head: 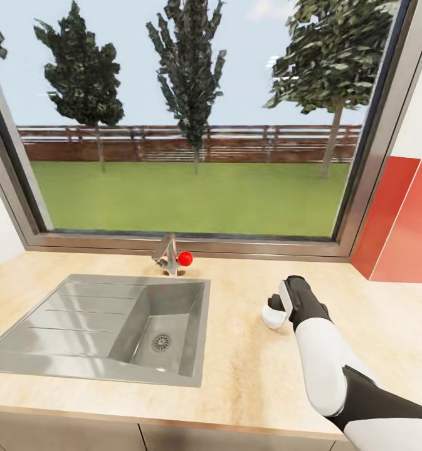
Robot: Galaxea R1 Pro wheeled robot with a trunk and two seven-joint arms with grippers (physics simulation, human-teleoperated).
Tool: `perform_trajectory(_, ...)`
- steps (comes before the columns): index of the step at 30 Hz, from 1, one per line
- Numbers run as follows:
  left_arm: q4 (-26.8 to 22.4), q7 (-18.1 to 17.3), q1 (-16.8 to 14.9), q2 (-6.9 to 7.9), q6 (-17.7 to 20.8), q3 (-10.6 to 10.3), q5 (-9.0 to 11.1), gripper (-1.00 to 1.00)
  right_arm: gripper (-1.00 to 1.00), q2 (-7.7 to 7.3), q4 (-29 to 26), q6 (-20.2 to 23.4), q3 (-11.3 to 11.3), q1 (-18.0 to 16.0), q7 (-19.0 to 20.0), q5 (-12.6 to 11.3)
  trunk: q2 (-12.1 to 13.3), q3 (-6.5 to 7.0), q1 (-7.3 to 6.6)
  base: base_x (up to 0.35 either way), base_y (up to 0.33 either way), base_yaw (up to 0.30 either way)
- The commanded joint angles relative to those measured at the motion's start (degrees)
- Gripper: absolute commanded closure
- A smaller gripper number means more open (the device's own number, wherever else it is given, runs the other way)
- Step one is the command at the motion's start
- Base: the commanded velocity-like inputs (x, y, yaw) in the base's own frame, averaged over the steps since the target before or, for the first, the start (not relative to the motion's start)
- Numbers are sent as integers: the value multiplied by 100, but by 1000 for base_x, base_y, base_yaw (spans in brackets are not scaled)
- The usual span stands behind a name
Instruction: Set up a coffee station on the kitchen countertop: keep the coffee maker on the countertop, move the bottle of coffee from the kitchen shelf to the counter next to the coffee maker, place a paper coffee filter on top of the coffee maker, put the saucer next to the coffee maker with the coffee cup on the saucer, and place the electric kettle next to the coffee maker.
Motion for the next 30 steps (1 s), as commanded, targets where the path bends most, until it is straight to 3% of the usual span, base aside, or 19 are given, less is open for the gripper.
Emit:
perform_trajectory(1,4,9,-5,0,-19,-47,54,-100,-100,-5,-6,10,-30,-8,-14,3,-13,-13,3,0,0,0)
perform_trajectory(7,4,9,-5,0,-19,-48,54,-100,-100,-105,-2,5,-43,1,-13,4,-13,-13,3,0,0,0)
perform_trajectory(30,4,9,-5,-8,-19,-44,54,-100,-100,-148,353,-357,-48,10,-13,3,-13,-13,3,7,0,0)
